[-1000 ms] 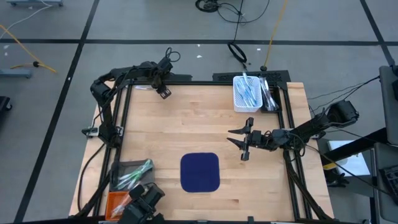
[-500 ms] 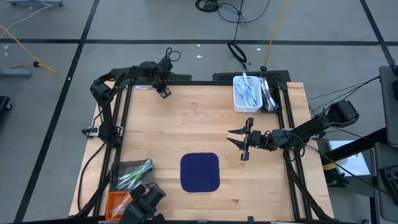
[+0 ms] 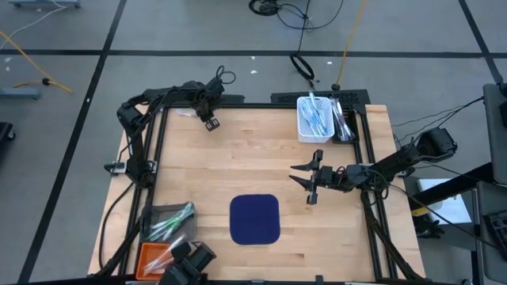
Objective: Pick & Place Toothbrushes
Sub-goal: Put the violet toothbrush into the black basket
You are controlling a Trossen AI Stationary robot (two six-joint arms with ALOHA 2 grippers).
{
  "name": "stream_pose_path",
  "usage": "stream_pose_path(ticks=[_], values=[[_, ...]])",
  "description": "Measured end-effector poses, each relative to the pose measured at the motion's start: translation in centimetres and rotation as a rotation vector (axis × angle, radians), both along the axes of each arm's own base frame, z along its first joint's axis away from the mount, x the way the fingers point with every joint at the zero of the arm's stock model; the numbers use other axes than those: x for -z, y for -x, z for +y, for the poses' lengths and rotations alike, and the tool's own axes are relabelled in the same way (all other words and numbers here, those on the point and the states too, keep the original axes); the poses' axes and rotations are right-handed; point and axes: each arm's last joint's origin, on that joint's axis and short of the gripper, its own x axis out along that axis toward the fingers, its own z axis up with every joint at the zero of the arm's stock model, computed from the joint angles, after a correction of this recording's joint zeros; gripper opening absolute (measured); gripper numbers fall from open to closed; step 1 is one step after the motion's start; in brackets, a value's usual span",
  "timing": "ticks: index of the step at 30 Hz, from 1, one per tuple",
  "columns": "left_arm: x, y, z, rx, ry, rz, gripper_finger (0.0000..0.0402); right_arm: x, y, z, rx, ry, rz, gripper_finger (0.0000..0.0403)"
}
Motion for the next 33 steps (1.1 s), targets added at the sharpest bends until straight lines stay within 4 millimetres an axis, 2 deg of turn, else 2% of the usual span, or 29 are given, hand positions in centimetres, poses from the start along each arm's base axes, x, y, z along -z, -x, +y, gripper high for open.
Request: stream_pose_path(ticks=[6, 11, 16, 26, 29, 33], values=[[0.0, -0.7, -1.3, 0.050, 0.042, 0.031, 0.0001, 0.0, 0.0, 0.0, 0.000, 0.001, 0.000, 0.0132], [0.0, -1.6, -2.0, 0.099, 0.009, 0.057, 0.0008, 0.2, 0.0, 0.0, 0.000, 0.004, 0.018, 0.0132], [-0.1, -2.2, -2.4, 0.116, -0.054, 0.100, 0.0044, 0.2, 0.0, 0.0, 0.000, 0.005, 0.021, 0.0132], [-0.1, -2.6, -2.1, 0.126, -0.061, 0.039, 0.0154, 0.6, -0.1, 0.0, 0.000, 0.017, 0.063, 0.0132], [0.2, -2.5, -1.8, 0.125, -0.067, 0.036, 0.0168, 0.6, -0.1, 0.0, 0.000, 0.017, 0.062, 0.0132], [0.4, -2.5, -1.8, 0.153, -0.059, 0.045, 0.0165, 0.6, -0.1, 0.0, -0.001, 0.017, 0.061, 0.0132]])
